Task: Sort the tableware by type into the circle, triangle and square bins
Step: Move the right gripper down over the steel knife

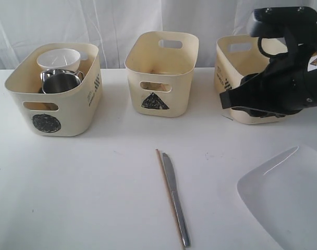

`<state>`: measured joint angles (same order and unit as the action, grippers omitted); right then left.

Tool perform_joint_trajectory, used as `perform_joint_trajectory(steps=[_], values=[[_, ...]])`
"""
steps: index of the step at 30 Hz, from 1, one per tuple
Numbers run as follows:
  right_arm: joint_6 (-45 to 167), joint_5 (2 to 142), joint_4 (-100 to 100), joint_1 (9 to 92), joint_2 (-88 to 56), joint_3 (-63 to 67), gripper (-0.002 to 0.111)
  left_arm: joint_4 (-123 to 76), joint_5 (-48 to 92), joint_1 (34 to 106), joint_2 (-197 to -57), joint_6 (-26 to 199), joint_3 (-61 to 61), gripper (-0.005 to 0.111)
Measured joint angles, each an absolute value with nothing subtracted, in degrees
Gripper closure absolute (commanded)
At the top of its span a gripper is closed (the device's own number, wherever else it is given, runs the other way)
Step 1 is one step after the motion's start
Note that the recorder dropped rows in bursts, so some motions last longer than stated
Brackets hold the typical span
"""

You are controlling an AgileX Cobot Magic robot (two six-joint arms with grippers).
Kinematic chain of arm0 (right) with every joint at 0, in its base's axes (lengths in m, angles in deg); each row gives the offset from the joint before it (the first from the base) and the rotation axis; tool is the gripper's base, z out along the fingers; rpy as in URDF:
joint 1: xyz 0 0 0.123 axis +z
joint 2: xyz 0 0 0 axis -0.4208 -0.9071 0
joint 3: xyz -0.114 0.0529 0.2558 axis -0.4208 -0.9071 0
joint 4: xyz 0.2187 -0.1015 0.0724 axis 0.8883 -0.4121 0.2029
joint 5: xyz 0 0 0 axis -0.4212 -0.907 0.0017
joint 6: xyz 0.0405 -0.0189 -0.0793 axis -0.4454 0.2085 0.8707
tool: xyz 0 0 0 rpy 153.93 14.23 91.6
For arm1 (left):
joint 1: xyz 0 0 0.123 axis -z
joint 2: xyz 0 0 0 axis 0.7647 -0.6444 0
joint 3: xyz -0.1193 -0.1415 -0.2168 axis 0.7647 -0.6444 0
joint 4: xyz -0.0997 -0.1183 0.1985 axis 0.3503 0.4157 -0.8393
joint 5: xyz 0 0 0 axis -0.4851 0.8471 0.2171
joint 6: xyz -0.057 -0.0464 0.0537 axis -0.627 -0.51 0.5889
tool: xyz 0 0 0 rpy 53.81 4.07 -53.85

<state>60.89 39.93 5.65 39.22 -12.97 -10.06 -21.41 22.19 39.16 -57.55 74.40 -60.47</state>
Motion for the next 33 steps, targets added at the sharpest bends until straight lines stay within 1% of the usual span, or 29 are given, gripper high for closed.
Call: perform_joint_trajectory(steps=[7,14,20,25,33], values=[[60.9,39.9,5.7,39.2,-12.9,-10.8,0.07,-21.4,22.2,39.2,-57.6,74.4,-60.5,0.06],[60.9,42.4,7.3,39.2,-12.9,-19.2,0.07,-21.4,22.2,39.2,-57.6,74.4,-60.5,0.06],[60.9,40.5,9.1,39.7,-12.8,-21.3,0.07,-21.4,22.2,39.2,-57.6,74.4,-60.5,0.06],[60.9,40.7,11.6,43.7,-12.8,-21.4,0.07,-21.4,22.2,39.2,-57.6,74.4,-60.5,0.06],[57.8,45.1,12.6,53.4,-15.8,-21.1,0.07,-21.4,22.2,39.2,-57.6,74.4,-60.5,0.06]])
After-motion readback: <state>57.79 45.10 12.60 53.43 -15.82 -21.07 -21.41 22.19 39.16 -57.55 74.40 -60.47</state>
